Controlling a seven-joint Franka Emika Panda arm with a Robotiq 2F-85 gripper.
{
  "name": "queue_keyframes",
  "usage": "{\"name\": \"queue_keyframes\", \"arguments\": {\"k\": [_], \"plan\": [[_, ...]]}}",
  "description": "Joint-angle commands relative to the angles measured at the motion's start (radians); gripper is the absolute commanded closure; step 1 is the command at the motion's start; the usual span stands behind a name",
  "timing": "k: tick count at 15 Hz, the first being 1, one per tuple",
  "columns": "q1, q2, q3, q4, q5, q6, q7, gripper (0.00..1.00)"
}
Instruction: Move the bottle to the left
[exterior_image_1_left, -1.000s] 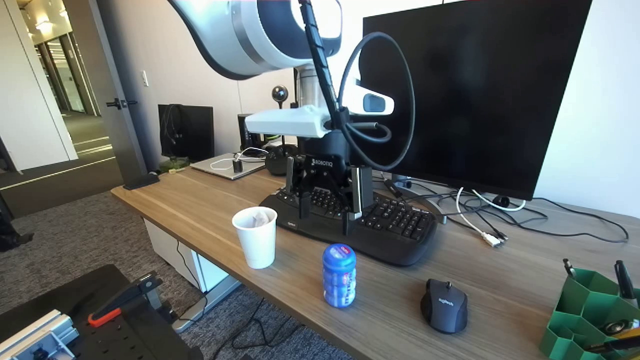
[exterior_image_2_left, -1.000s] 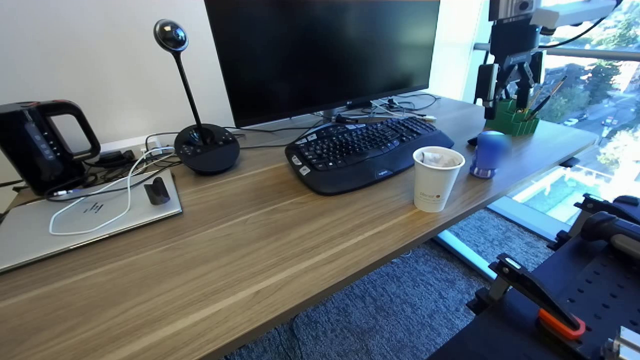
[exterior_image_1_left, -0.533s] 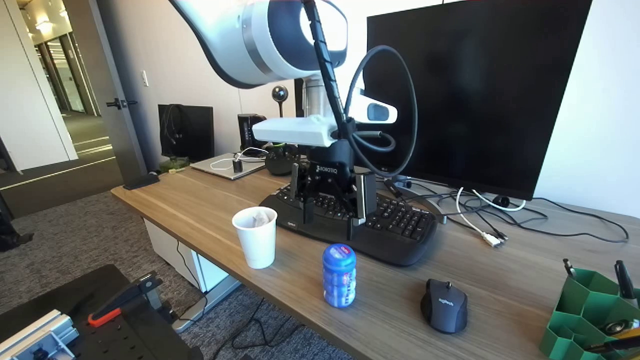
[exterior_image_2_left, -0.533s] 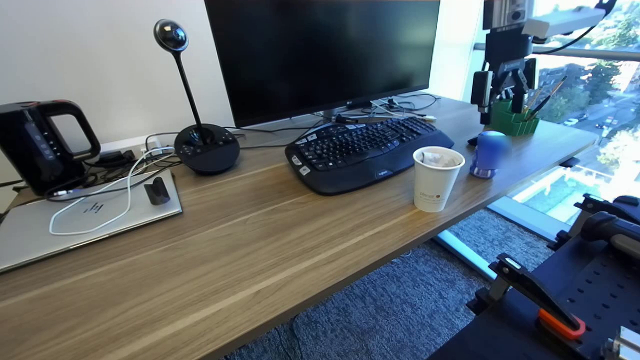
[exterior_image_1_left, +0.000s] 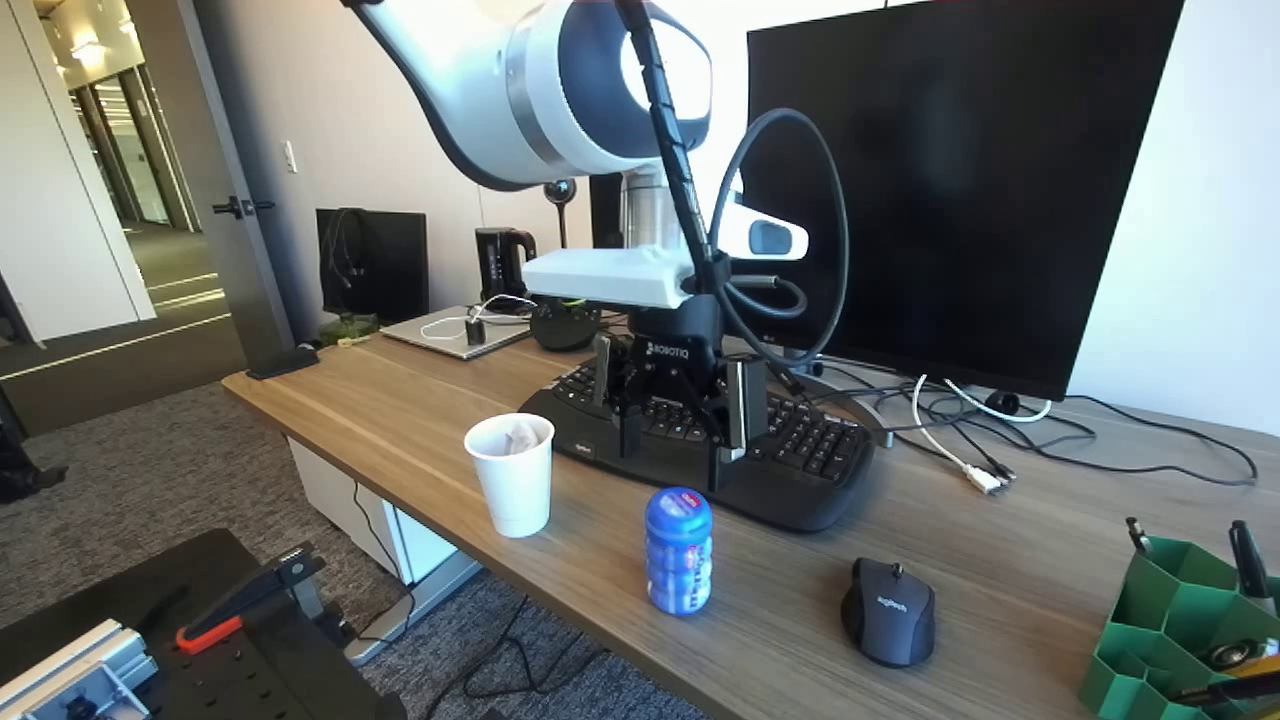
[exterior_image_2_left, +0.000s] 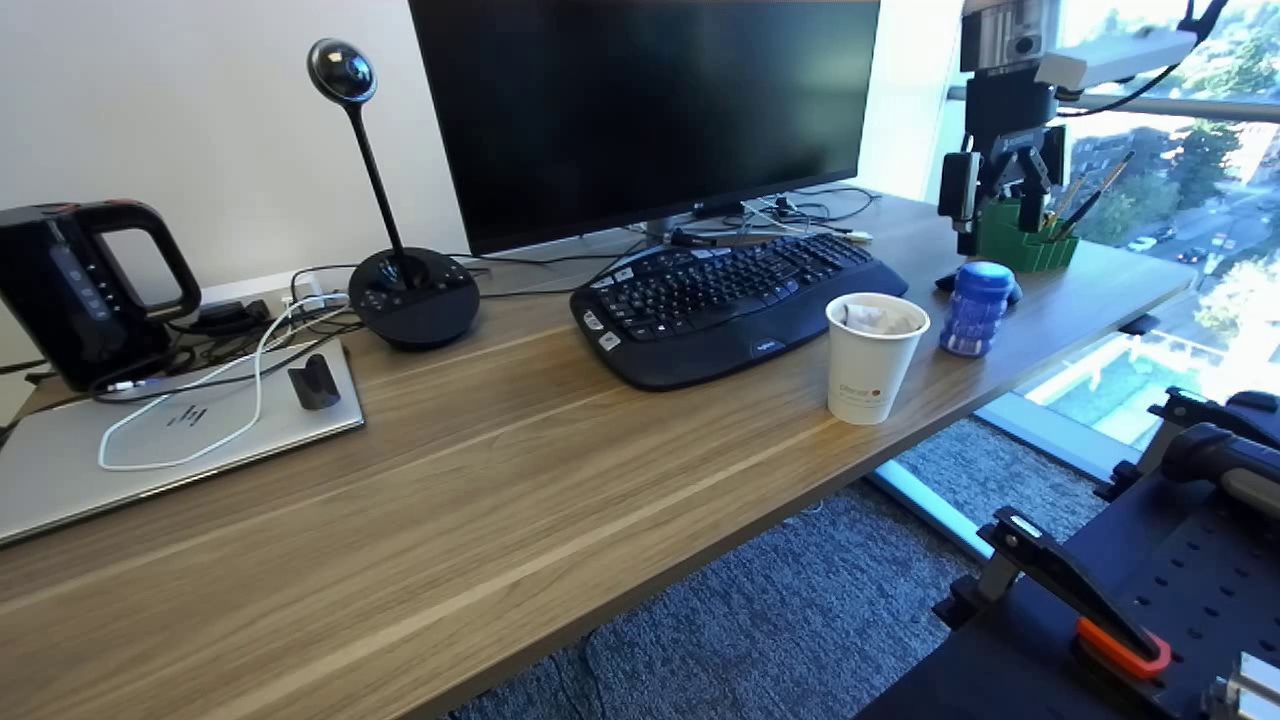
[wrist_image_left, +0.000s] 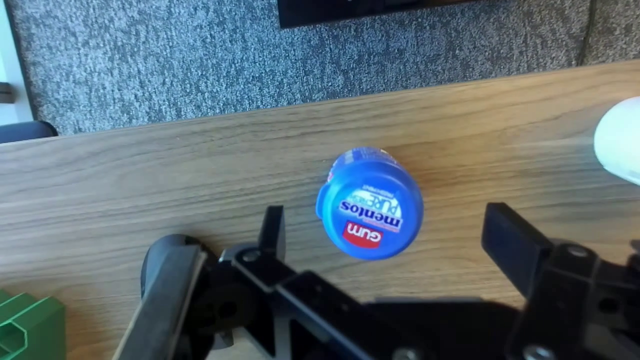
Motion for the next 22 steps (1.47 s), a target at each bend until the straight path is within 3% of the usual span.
{"name": "queue_keyframes", "arguments": {"k": [1,7,13,22], "plan": [[-0.013,0.051,-0.014,0.042,-0.025,0.009,-0.034,0.00],[-0.040,0.112,-0.025,0.099,-0.023,0.004,-0.077,0.00],[-0.002,0.032,0.017,0.030,-0.008,0.013,-0.068,0.00],[0.001,-0.010,0.036,0.019,0.020,0.002,-0.088,0.00]]}}
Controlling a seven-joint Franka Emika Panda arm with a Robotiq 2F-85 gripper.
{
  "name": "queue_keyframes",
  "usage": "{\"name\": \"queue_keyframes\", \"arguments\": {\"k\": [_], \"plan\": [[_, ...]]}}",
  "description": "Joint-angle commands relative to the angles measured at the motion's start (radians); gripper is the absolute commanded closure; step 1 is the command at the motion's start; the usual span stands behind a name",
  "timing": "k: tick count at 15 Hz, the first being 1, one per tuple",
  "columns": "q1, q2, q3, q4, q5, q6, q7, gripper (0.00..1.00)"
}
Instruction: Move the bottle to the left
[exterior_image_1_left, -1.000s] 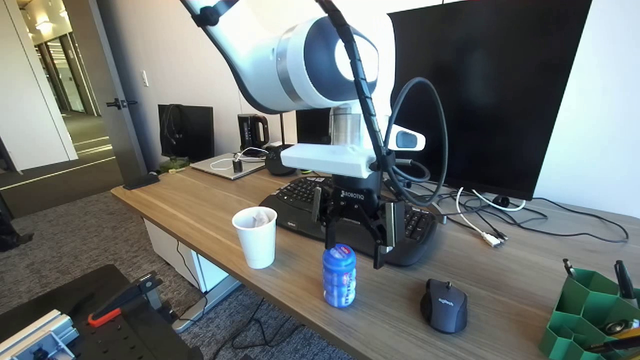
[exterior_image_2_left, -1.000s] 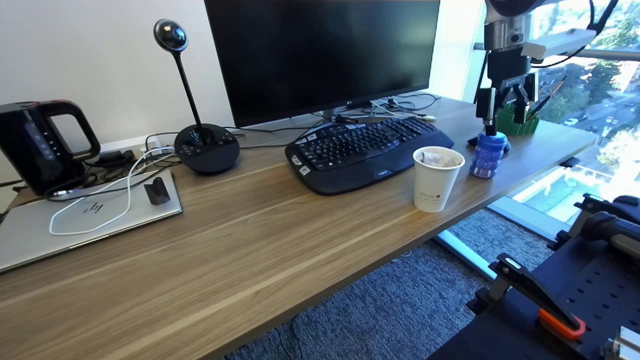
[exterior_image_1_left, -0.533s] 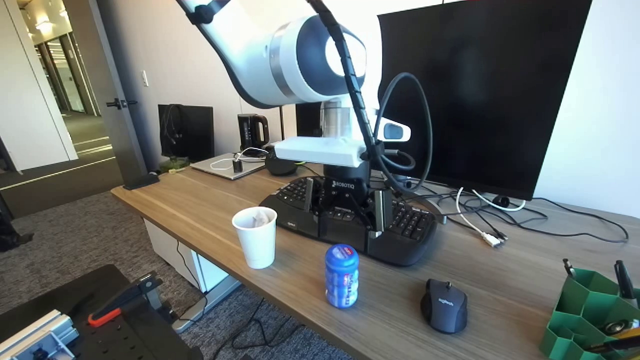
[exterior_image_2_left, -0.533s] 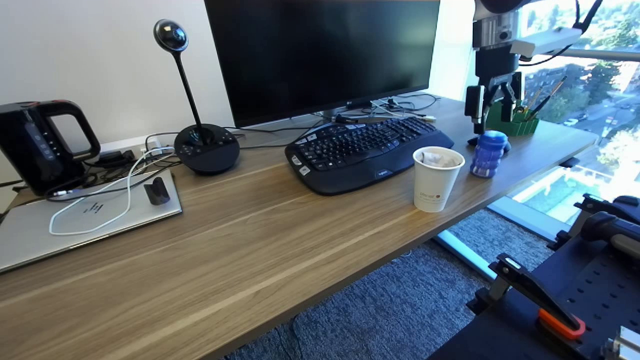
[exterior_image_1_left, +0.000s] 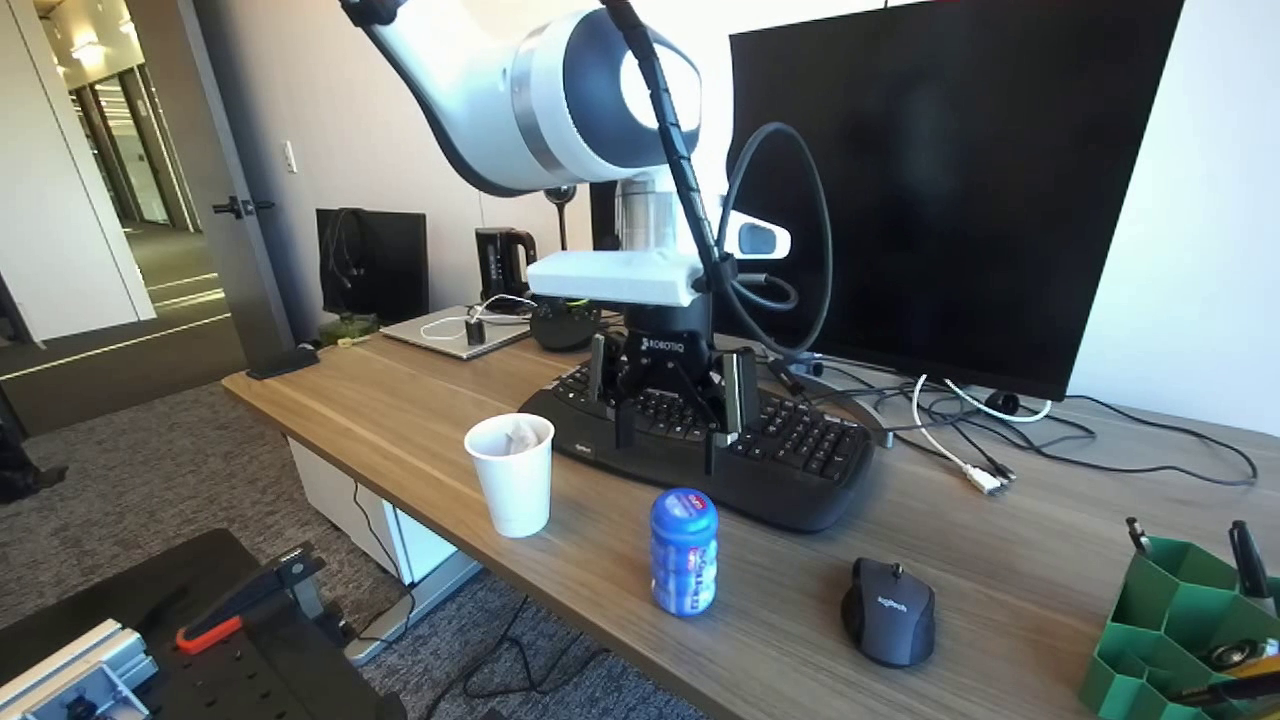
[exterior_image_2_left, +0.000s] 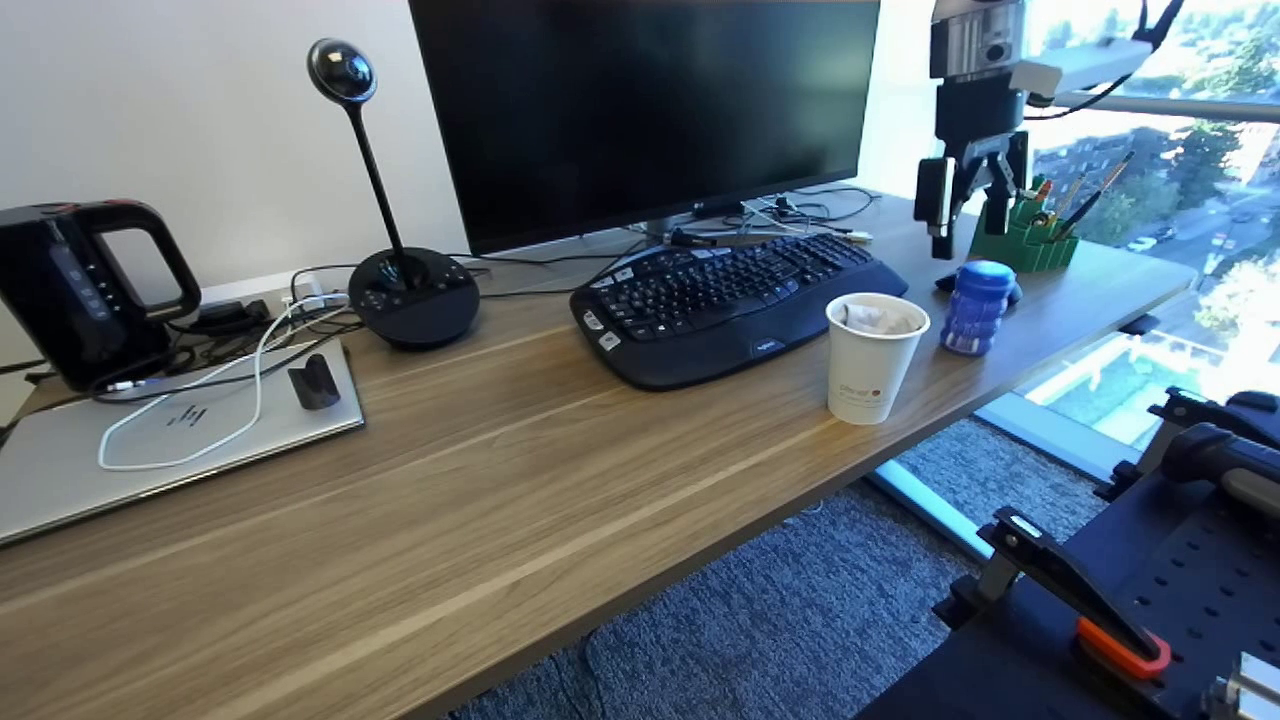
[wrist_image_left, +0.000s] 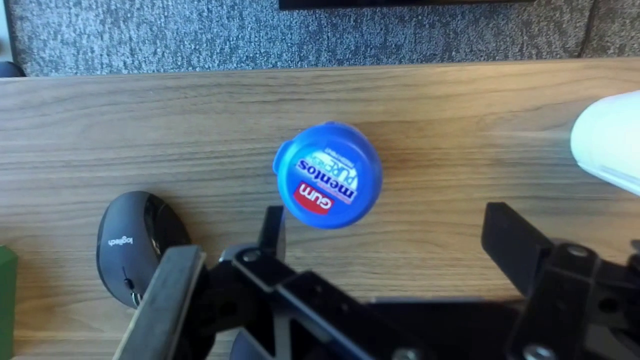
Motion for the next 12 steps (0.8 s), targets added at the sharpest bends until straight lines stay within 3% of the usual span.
{"name": "queue_keyframes", "arguments": {"k": [1,4,12], "plan": [[-0.005,-0.061,0.006,-0.036,0.017,-0.013,-0.011,0.00],[0.002,-0.121,0.005,-0.070,0.025,-0.012,0.017,0.00],[0.057,-0.221,-0.076,-0.124,-0.128,-0.052,0.402,0.00]]}}
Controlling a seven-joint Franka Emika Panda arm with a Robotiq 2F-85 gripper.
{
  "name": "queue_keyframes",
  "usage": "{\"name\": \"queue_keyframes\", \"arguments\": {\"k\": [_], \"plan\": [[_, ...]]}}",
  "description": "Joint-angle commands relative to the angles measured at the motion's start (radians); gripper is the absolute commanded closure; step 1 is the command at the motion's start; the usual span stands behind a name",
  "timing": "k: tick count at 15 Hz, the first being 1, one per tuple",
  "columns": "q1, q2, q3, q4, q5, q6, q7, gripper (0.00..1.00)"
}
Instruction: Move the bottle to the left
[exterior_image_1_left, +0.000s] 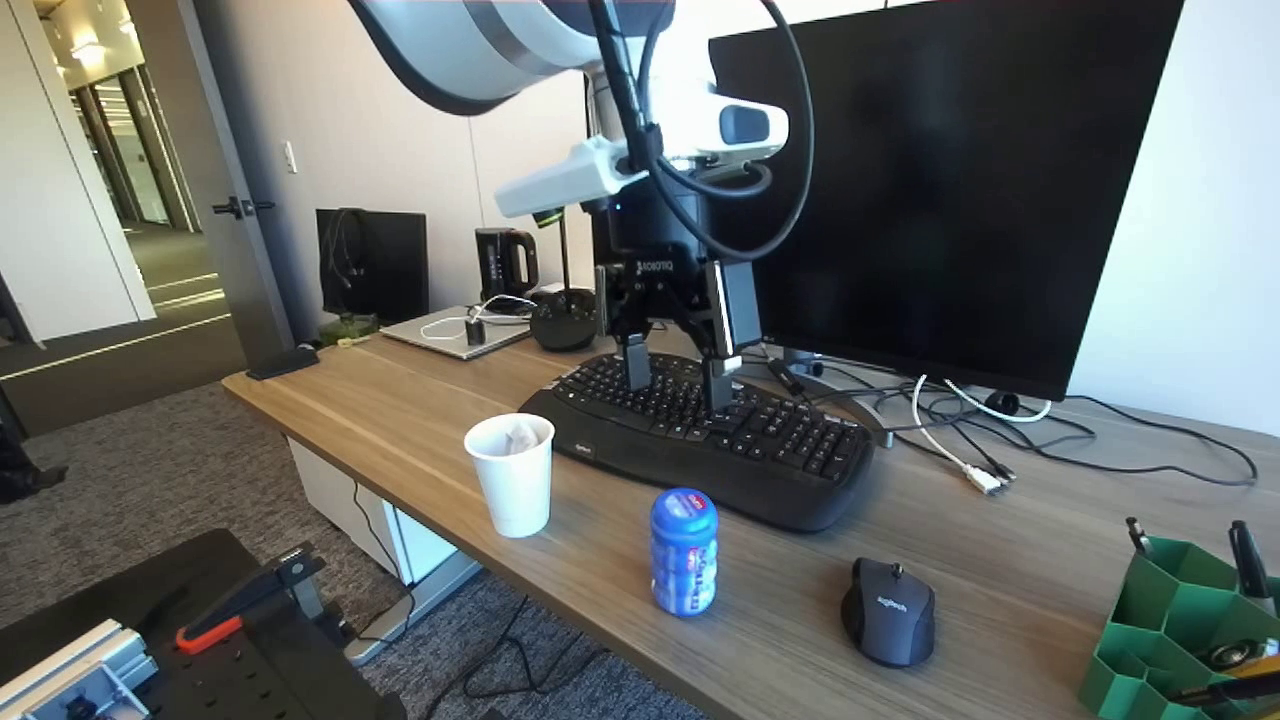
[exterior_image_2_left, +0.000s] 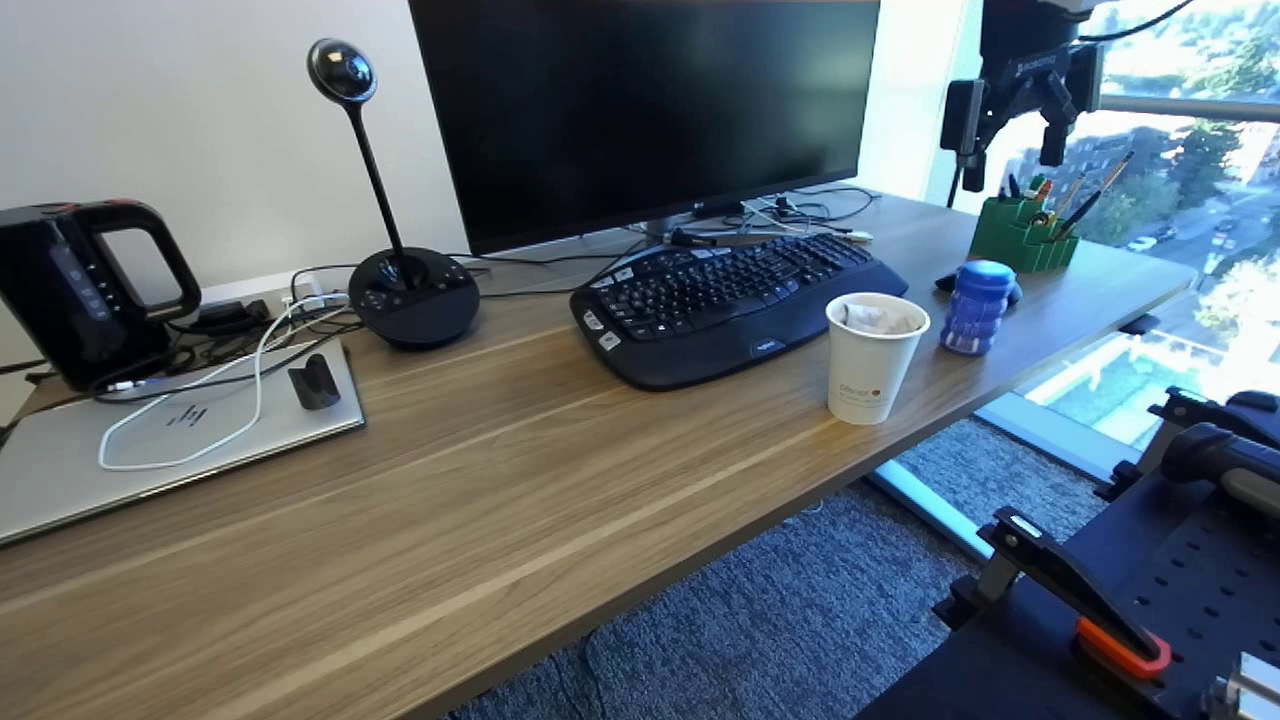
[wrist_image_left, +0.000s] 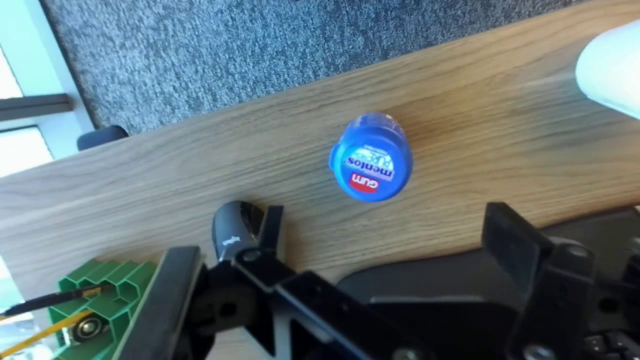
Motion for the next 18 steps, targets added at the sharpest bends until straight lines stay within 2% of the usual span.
{"name": "queue_keyframes", "arguments": {"k": [1,4,13,15,16,18], "plan": [[0.017,-0.028,-0.026,-0.017,-0.050,-0.058,0.118,0.00],[-0.003,-0.027,-0.010,-0.025,-0.016,-0.065,0.054,0.00],[-0.036,-0.094,0.027,-0.076,0.100,-0.045,-0.268,0.00],[-0.037,-0.124,0.031,-0.091,0.130,-0.052,-0.304,0.00],[-0.026,-0.065,0.019,-0.048,0.097,-0.054,-0.253,0.00],[-0.027,-0.091,0.022,-0.064,0.109,-0.054,-0.272,0.00]]}}
